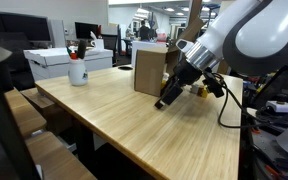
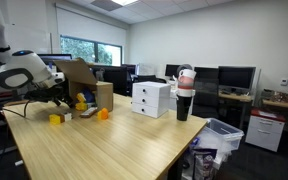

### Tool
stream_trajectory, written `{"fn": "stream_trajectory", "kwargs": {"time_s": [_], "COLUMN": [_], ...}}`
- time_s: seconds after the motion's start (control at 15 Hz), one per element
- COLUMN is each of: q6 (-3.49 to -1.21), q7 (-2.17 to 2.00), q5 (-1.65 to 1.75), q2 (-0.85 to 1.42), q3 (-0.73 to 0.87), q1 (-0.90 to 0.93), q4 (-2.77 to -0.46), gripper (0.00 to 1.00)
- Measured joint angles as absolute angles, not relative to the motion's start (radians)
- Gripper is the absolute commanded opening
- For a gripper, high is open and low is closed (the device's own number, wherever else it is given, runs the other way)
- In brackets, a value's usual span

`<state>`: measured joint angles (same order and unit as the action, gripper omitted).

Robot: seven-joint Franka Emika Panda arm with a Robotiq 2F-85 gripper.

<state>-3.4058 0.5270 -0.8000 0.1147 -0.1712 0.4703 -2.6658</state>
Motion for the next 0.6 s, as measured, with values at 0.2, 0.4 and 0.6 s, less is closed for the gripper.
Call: {"fn": "stream_trajectory", "kwargs": {"time_s": [0.2, 0.4, 0.6], "q6": [-3.351, -3.312, -3.291], "q7": [0.554, 0.565, 0.565], "q5": [-0.8, -0.8, -0.795], "q2": [0.104, 0.1, 0.099], "q3": [-0.138, -0.085, 0.009], "q1": [0.49, 0.528, 0.613], "q4": [-2.654, -2.645, -2.641], "gripper": [1.0, 1.0, 1.0]}}
